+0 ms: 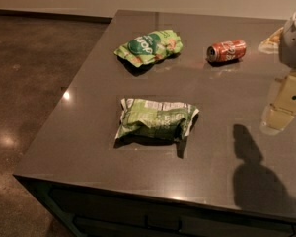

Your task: Pick coke can

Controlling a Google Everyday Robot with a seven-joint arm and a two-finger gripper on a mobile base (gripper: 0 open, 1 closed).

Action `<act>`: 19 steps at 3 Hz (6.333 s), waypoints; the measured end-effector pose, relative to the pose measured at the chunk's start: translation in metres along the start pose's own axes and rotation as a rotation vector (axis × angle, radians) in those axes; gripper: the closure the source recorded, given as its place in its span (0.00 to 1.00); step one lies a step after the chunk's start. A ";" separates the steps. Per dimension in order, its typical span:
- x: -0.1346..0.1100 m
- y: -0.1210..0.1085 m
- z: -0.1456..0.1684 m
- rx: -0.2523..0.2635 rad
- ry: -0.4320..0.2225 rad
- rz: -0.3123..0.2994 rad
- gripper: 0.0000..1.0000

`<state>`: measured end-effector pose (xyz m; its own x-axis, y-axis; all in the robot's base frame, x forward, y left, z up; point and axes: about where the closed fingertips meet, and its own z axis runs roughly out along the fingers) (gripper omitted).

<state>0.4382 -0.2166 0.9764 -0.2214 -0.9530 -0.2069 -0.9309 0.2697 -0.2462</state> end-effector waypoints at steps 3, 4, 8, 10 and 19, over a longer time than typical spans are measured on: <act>-0.016 -0.057 0.022 0.044 0.001 -0.116 0.00; -0.018 -0.114 0.044 0.073 0.030 -0.196 0.00; 0.003 -0.263 0.141 0.049 0.329 -0.506 0.00; -0.001 -0.282 0.169 0.026 0.444 -0.644 0.00; -0.107 -0.170 0.076 -0.007 -0.037 -0.602 1.00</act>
Offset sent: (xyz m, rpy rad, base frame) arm 0.0489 0.0056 -0.0035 -0.0446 -0.0373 0.0901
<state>0.6427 -0.1499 0.9683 0.3550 -0.9325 -0.0660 -0.8915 -0.3165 -0.3242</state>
